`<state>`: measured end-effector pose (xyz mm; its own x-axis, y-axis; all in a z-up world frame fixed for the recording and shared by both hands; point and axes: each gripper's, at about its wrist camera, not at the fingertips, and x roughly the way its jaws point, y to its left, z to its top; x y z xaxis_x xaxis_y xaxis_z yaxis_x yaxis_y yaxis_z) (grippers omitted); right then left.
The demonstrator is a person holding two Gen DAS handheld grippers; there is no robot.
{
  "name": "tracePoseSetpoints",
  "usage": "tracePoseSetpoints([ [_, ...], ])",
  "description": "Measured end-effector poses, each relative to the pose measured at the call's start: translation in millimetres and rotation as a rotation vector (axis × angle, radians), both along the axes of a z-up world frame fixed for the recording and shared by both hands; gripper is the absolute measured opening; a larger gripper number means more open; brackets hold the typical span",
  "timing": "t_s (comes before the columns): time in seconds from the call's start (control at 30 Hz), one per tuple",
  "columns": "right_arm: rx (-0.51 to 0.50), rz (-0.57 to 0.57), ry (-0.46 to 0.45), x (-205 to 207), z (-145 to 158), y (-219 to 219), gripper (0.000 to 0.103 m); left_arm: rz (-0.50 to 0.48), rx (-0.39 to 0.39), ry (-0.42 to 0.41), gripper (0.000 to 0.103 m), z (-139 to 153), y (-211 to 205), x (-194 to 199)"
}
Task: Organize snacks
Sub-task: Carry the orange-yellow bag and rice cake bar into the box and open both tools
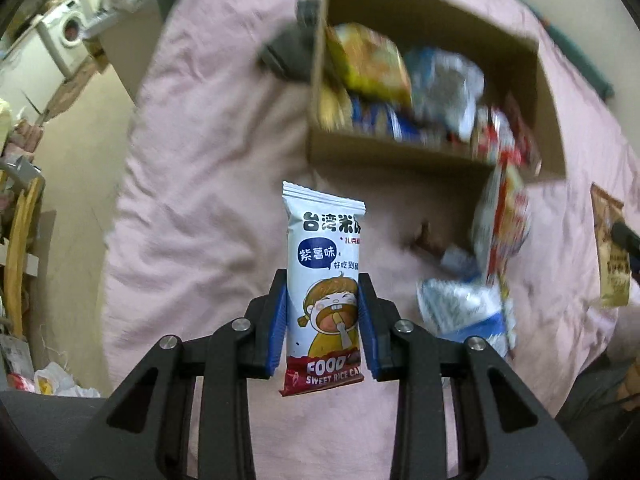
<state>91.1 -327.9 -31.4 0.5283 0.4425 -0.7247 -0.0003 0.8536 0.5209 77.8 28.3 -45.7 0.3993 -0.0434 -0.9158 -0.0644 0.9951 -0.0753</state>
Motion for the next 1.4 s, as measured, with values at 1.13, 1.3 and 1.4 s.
tracePoseSetpoints([
  [1.13, -0.102, 0.07, -0.122, 133.3, 14.8, 50.9, 0.028, -0.099, -0.007, -0.219, 0.028, 62.4, -63.1, 139.1],
  [1.3, -0.111, 0.06, -0.115, 151.3, 7.6, 55.3, 0.028, -0.128, 0.014, -0.248, 0.028, 51.9, -79.6, 151.9],
  [1.4, -0.103, 0.049, -0.092, 158.9, 1.0, 55.6, 0.029, -0.167, 0.062, -0.286, 0.028, 42.0, -86.8, 151.3],
])
